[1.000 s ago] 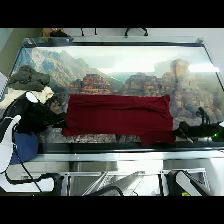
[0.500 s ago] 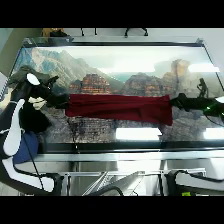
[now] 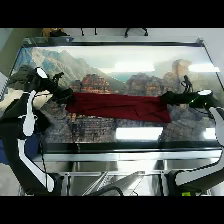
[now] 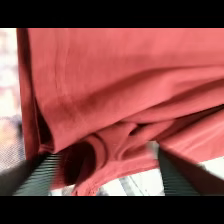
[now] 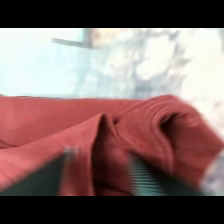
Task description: Fold the shirts.
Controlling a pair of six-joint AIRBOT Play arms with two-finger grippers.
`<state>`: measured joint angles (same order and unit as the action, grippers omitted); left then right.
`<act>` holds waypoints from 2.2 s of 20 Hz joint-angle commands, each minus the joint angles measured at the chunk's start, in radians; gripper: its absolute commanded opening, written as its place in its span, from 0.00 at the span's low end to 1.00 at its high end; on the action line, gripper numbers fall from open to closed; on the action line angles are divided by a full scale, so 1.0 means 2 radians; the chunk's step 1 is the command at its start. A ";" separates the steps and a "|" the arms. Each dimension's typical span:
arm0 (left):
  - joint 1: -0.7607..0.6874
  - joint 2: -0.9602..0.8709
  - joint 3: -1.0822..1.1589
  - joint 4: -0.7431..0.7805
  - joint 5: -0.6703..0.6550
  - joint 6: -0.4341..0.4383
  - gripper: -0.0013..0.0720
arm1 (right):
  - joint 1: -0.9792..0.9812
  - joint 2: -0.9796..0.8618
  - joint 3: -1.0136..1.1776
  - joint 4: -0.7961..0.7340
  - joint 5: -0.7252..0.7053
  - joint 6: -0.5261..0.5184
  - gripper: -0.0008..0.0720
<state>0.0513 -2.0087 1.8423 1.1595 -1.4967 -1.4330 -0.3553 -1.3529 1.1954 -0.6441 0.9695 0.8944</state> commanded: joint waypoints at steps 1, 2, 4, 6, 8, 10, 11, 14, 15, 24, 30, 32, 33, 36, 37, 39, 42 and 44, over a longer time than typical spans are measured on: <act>0.000 -0.013 0.058 -0.001 -0.025 -0.003 0.98 | -0.020 0.023 0.017 -0.073 0.003 0.018 0.97; 0.000 -0.013 0.077 -0.001 -0.031 -0.004 0.98 | -0.028 0.026 0.017 -0.085 0.010 0.025 0.97; 0.000 -0.012 0.108 -0.001 -0.038 -0.016 0.98 | -0.039 0.014 0.017 -0.087 0.044 0.031 0.97; 0.000 0.003 0.103 -0.002 -0.027 -0.024 0.98 | -0.039 -0.007 0.016 -0.085 0.076 0.039 0.97; 0.000 0.021 0.083 -0.006 -0.018 -0.025 0.98 | -0.034 -0.028 0.016 -0.076 0.093 0.035 0.97; -0.001 0.029 0.082 -0.009 -0.022 -0.025 0.98 | -0.028 -0.042 0.016 -0.061 0.096 0.029 0.97; 0.000 0.031 0.082 -0.027 -0.023 -0.026 0.98 | -0.024 -0.045 0.016 -0.048 0.096 0.022 0.97; -0.007 0.033 0.081 -0.127 -0.021 -0.027 0.82 | -0.007 -0.054 0.016 -0.026 0.093 0.009 0.90; -0.017 0.033 0.081 -0.136 -0.018 -0.024 0.50 | -0.003 -0.057 0.016 -0.026 0.094 0.009 0.58; -0.201 0.033 -0.050 -0.131 0.165 -0.002 0.03 | -0.015 -0.008 0.111 0.016 0.201 0.019 0.03; -0.351 -0.062 0.013 -0.135 0.265 -0.007 0.03 | -0.027 0.007 0.303 0.061 0.323 0.086 0.03; -0.381 -0.107 0.077 -0.135 0.268 -0.038 0.03 | -0.026 0.011 0.321 0.090 0.333 0.096 0.03; -0.391 -0.126 0.105 -0.135 0.267 -0.048 0.03 | -0.026 0.016 0.321 0.101 0.333 0.096 0.03; -0.396 -0.140 0.134 -0.150 0.249 -0.060 0.03 | -0.022 0.019 0.321 0.106 0.333 0.096 0.03; -0.387 -0.131 0.132 -0.164 0.232 -0.059 0.03 | -0.016 0.018 0.321 0.103 0.333 0.097 0.03; -0.355 -0.090 0.111 -0.205 0.182 -0.027 0.03 | 0.003 0.013 0.318 0.100 0.328 0.098 0.03; -0.273 0.006 0.089 -0.278 0.054 0.023 0.03 | 0.062 -0.001 0.315 0.100 0.306 0.107 0.04; -0.212 0.073 0.105 -0.292 -0.011 0.022 0.03 | 0.124 -0.010 0.315 0.098 0.271 0.114 0.04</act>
<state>-0.5102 -2.0178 2.0411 0.6754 -1.2980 -1.4307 -0.2329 -1.3514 1.8267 -0.4480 1.5826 1.1042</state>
